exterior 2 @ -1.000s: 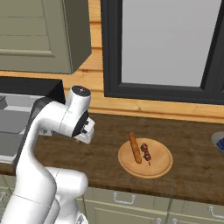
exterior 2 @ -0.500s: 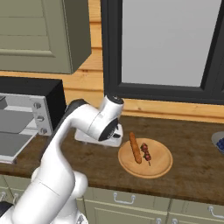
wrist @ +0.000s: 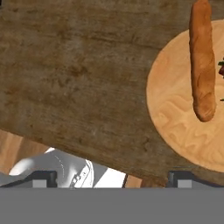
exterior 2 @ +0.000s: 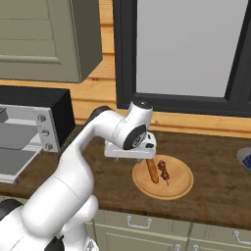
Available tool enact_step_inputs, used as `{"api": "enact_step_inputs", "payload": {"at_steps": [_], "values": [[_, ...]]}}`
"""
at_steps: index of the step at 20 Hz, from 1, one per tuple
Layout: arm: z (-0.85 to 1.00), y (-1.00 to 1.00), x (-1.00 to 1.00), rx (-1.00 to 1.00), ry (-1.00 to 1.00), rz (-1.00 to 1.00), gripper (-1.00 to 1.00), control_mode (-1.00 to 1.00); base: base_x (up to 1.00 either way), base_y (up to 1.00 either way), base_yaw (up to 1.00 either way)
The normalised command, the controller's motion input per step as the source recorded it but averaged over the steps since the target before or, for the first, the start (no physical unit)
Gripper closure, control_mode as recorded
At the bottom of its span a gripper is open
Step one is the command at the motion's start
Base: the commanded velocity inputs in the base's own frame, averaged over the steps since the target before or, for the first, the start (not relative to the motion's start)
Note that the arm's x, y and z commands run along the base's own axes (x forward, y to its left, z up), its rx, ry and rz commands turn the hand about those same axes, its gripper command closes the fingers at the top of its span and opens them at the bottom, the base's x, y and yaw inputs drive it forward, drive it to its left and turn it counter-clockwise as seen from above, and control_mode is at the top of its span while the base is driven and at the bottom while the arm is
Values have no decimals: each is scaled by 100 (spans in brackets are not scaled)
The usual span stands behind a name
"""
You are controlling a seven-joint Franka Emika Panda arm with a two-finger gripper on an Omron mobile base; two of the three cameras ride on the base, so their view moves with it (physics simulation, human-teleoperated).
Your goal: Pick up the kebab skewer and baguette bread, and place them inside the toaster oven. Close the toaster oven door and start by setting the timer.
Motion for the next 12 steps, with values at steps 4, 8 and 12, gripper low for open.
{"api": "enact_step_inputs", "payload": {"at_steps": [4, 8, 12], "values": [[-18, -51, 73, 0, 0, 0, -100, -100, 0, 0, 0], [-35, -32, 84, 0, 0, 0, -100, -100, 0, 0, 0], [-45, -15, 79, -3, 0, 0, -100, -100, 0, 0, 0]]}}
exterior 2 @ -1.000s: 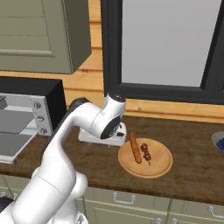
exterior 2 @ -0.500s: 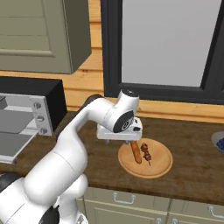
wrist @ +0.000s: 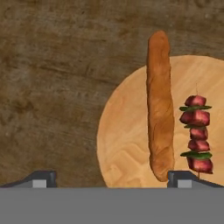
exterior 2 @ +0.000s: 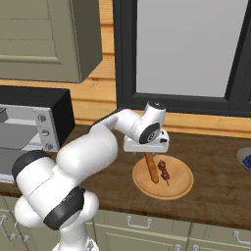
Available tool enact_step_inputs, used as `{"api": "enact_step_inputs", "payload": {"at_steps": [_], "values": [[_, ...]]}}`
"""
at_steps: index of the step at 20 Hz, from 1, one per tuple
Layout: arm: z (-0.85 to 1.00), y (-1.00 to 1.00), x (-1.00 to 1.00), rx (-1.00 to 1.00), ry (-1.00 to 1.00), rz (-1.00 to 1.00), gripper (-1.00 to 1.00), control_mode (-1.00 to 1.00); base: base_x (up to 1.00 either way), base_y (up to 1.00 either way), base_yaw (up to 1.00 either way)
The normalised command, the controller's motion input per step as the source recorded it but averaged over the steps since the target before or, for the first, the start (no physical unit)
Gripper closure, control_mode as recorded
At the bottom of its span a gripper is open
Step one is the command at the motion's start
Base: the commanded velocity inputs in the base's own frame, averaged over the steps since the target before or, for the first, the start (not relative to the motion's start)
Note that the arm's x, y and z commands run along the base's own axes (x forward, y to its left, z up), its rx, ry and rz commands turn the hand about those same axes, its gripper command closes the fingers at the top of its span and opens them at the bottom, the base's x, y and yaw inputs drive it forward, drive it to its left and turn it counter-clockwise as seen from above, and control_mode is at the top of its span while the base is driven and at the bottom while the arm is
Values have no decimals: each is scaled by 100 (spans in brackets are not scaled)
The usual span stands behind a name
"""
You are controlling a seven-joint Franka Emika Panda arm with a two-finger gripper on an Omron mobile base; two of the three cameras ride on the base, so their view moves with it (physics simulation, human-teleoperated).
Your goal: Pick up the kebab skewer and baguette bread, and place them inside the toaster oven. Close the toaster oven door and start by setting the timer.
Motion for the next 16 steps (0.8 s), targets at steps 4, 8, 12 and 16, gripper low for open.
{"api": "enact_step_inputs", "payload": {"at_steps": [4, 8, 12, 16], "values": [[-25, -19, 19, 0, 2, 0, -100, -100, 0, 0, 0], [-16, -23, 3, 0, 2, 0, -100, -100, 0, 0, 0], [-30, -12, 10, -1, 0, 0, -100, -100, 0, 0, 0], [-48, -1, 21, -5, 0, 0, -100, -100, 0, 0, 0]]}}
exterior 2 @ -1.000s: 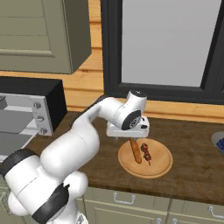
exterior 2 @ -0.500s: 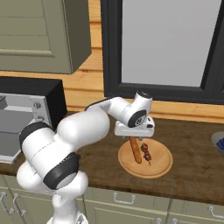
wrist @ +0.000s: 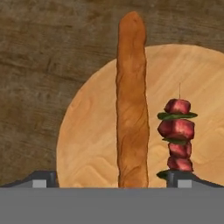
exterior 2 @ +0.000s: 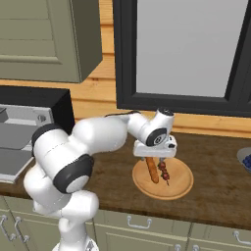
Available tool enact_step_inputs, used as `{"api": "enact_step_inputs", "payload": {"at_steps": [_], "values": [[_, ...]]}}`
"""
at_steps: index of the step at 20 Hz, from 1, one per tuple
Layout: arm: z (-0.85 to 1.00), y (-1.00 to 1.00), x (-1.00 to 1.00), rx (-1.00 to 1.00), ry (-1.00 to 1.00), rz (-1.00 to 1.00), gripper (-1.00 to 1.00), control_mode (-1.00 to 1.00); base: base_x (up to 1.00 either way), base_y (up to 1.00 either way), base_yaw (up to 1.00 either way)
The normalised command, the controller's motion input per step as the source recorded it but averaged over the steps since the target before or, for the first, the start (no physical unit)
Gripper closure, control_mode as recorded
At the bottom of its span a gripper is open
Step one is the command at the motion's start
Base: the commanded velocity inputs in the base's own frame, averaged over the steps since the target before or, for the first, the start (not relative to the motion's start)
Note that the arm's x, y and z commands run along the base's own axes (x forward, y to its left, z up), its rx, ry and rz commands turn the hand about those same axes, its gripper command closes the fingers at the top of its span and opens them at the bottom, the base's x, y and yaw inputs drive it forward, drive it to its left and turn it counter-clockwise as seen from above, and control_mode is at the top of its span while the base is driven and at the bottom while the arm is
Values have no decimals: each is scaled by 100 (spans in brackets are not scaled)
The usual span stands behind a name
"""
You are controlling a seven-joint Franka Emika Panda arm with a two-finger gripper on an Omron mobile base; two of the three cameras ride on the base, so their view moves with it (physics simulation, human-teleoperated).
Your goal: Pick up the kebab skewer and baguette bread, and place them inside the toaster oven. Close the toaster oven door and start by setting the timer.
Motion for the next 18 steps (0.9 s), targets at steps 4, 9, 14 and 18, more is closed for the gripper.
{"api": "enact_step_inputs", "payload": {"at_steps": [4, 9, 14, 18], "values": [[-44, 0, 6, -10, -3, 2, -100, -100, 0, 0, 0], [-33, 6, 3, -12, -8, 0, -100, -100, 0, 0, 0], [-13, 26, 0, -10, -4, 0, -100, -100, 0, 0, 0], [-13, 13, 0, -2, 0, 0, -100, -100, 0, 0, 0]]}}
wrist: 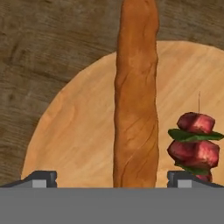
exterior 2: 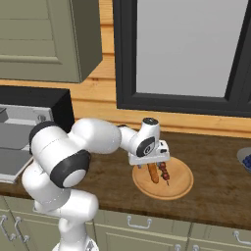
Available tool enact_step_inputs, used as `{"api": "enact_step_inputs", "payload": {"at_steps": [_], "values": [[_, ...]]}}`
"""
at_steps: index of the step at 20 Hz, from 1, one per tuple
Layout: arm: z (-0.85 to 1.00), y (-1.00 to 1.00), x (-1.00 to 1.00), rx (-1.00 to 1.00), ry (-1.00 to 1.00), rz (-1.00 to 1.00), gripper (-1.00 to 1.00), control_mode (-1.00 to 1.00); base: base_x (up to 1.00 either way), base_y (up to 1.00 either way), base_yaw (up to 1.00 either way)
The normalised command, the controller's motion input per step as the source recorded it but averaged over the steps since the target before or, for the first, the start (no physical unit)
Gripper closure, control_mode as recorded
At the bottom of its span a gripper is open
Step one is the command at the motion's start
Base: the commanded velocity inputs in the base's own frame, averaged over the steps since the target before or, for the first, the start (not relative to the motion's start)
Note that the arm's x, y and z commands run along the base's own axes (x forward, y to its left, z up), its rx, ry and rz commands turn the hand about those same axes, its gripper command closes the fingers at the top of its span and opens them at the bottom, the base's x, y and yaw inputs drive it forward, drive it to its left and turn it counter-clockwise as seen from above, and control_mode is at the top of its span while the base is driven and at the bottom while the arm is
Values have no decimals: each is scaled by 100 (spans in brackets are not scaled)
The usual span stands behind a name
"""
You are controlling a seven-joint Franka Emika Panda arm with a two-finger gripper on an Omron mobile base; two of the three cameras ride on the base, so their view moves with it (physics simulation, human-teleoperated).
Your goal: Pick up the kebab skewer and baguette bread, and place them inside the toaster oven. Close the toaster oven door and start by setting the timer.
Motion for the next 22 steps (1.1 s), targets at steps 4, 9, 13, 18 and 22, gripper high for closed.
{"api": "enact_step_inputs", "payload": {"at_steps": [4, 9, 13, 18, 22], "values": [[-20, 1, 8, 1, 0, 0, -100, -100, 0, 0, 0], [-16, -1, 25, 6, 0, 0, -100, -100, 0, 0, 0], [-5, -8, 19, 5, 0, 0, -100, -100, 0, 0, 0], [-26, 0, 13, 0, 0, 0, -100, -100, 0, 0, 0], [-46, 0, 2, 0, 0, 0, -100, -100, 0, 0, 0]]}}
